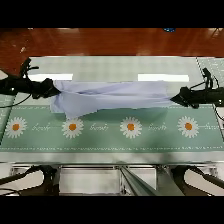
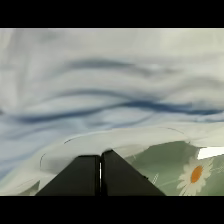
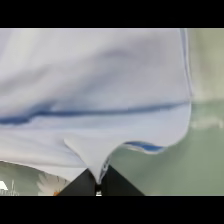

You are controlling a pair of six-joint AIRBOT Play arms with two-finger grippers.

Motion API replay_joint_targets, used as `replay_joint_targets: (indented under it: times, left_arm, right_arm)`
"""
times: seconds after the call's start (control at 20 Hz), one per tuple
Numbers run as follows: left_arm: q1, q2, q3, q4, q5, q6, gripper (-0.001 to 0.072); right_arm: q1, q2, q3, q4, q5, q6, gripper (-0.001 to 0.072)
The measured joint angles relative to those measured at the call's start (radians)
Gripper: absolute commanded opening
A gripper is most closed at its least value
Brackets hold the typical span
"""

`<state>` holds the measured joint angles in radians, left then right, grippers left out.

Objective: Fold the shirts.

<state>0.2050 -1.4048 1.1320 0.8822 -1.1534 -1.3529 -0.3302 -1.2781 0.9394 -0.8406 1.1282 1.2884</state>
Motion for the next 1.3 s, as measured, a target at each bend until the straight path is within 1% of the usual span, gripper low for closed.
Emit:
replay_joint_targets:
  times: [0.35,0.55,0.6,0.65,0.7,0.85,1.0,1.1,1.15,1.25,1.3]
  left_arm:
    - [-0.041,-0.34,0.388,-0.007,-0.076,-0.063,0.0019]
    - [-0.048,-0.457,0.506,-0.008,-0.1,-0.084,0.0024]
    - [-0.048,-0.476,0.517,-0.008,-0.103,-0.084,0.0107]
    - [-0.048,-0.491,0.526,-0.008,-0.102,-0.084,0.0408]
    - [-0.049,-0.503,0.533,-0.008,-0.103,-0.084,0.051]
    - [-0.036,-0.519,0.574,0.011,-0.156,-0.089,0.0508]
    - [0.024,-0.483,0.647,0.08,-0.219,-0.137,0.0508]
    - [0.069,-0.413,0.67,0.108,-0.241,-0.145,0.0508]
    - [0.085,-0.368,0.668,0.121,-0.236,-0.144,0.0507]
    - [0.092,-0.241,0.606,0.124,-0.206,-0.115,0.0508]
    - [0.083,-0.175,0.546,0.129,-0.17,-0.101,0.0508]
  right_arm:
    - [0.035,-0.256,0.231,0.044,-0.055,0.031,0.0027]
    - [0.038,-0.369,0.313,0.082,-0.07,0.035,0.0029]
    - [0.038,-0.389,0.322,0.092,-0.078,0.036,0.0111]
    - [0.039,-0.409,0.33,0.105,-0.088,0.036,0.0381]
    - [0.039,-0.423,0.335,0.111,-0.102,0.036,0.0419]
    - [0.029,-0.44,0.352,0.125,-0.119,0.035,0.0418]
    - [-0.043,-0.405,0.403,0.11,-0.044,0.043,0.0418]
    - [-0.115,-0.348,0.425,0.083,0.026,0.051,0.0418]
    - [-0.149,-0.313,0.426,0.061,0.038,0.053,0.0418]
    - [-0.207,-0.231,0.382,-0.007,0.022,0.069,0.0417]
    - [-0.224,-0.195,0.339,-0.029,0.0,0.075,0.0418]
